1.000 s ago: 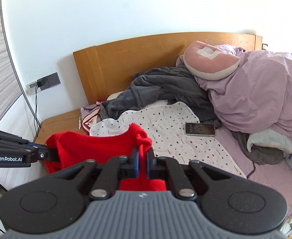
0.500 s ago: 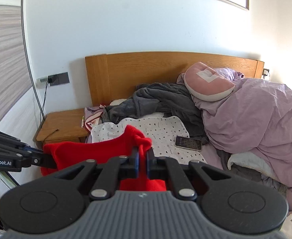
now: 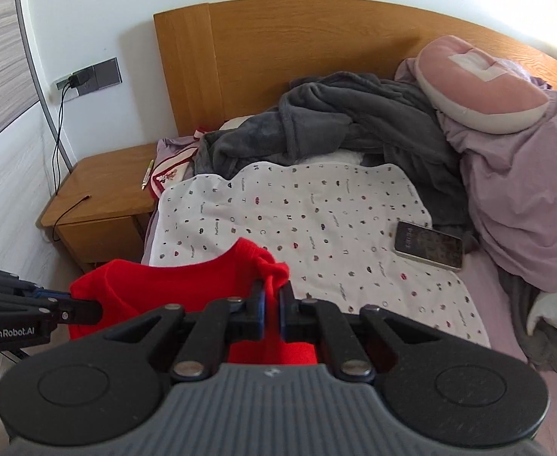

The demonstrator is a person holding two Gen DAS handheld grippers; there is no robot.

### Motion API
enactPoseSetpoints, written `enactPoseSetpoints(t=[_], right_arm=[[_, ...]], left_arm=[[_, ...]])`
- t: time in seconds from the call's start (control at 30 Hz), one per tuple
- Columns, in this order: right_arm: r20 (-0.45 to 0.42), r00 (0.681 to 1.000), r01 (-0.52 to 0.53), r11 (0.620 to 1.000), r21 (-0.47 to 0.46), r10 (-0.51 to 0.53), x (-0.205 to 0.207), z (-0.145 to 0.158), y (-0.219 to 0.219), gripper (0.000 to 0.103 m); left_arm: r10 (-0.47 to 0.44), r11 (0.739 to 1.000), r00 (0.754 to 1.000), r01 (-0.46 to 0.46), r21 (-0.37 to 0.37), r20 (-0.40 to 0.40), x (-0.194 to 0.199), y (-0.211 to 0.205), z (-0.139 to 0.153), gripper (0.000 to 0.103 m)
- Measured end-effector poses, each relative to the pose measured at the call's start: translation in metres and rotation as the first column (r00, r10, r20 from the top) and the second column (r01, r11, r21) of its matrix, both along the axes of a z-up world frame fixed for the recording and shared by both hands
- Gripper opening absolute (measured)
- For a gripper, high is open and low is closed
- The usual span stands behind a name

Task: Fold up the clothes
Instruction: 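Lift the red garment with both grippers and shake it out, then lay the red garment flat on the sheet and open both grippers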

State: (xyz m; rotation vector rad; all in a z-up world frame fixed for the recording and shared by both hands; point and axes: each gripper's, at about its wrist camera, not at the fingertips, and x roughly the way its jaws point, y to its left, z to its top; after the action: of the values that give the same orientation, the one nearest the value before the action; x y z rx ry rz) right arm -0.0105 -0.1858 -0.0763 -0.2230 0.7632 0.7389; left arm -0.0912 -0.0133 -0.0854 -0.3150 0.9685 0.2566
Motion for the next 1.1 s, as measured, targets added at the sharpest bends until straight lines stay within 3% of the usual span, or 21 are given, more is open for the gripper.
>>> enactPoseSetpoints(t=[0.2,0.4,0.73,0.83,0.87,0.93,1.03,1.1], right_arm=[[-0.042,0.998,-0.04,0.999,0.009,0.04,0.031,-0.031,0.032,0.008],[-0.056,0.996,-0.074,0.997,0.002,0.074,0.036,-0.039,0.044,0.008],[-0.038,0.998,-0.054,0.998,0.01,0.054,0.06,-0.054,0.06,0.008],[-0.027,0.998,-0.055,0.998,0.005,0.055,0.072,-0.06,0.069,0.008],[-0.022,0.998,-0.058,0.998,-0.004,0.058,0.076,-0.063,0.073,0.008],[-0.009,0.998,-0.056,0.998,-0.036,0.056,0.082,-0.07,0.08,0.013],[0.031,1.0,0.007,0.999,-0.05,-0.006,0.086,-0.075,0.079,0.021],[0.036,0.999,0.041,0.999,-0.02,-0.04,0.089,-0.072,0.071,0.052]], left_arm=[[0.066,0.998,0.997,-0.066,0.009,-0.049,0.017,0.024,-0.019,0.002],[0.129,0.992,0.989,-0.129,0.01,-0.075,0.027,0.028,-0.033,0.002],[0.158,0.987,0.984,-0.156,0.031,-0.084,0.06,0.039,-0.055,0.003],[0.188,0.982,0.975,-0.183,0.052,-0.12,0.074,0.044,-0.066,0.024],[0.203,0.978,0.968,-0.195,0.07,-0.146,0.08,0.046,-0.07,0.022],[0.219,0.974,0.955,-0.202,0.102,-0.202,0.09,0.048,-0.077,0.022],[0.231,0.97,0.95,-0.21,0.119,-0.209,0.092,0.051,-0.082,0.022],[0.229,0.971,0.952,-0.208,0.121,-0.205,0.091,0.051,-0.082,0.022]])
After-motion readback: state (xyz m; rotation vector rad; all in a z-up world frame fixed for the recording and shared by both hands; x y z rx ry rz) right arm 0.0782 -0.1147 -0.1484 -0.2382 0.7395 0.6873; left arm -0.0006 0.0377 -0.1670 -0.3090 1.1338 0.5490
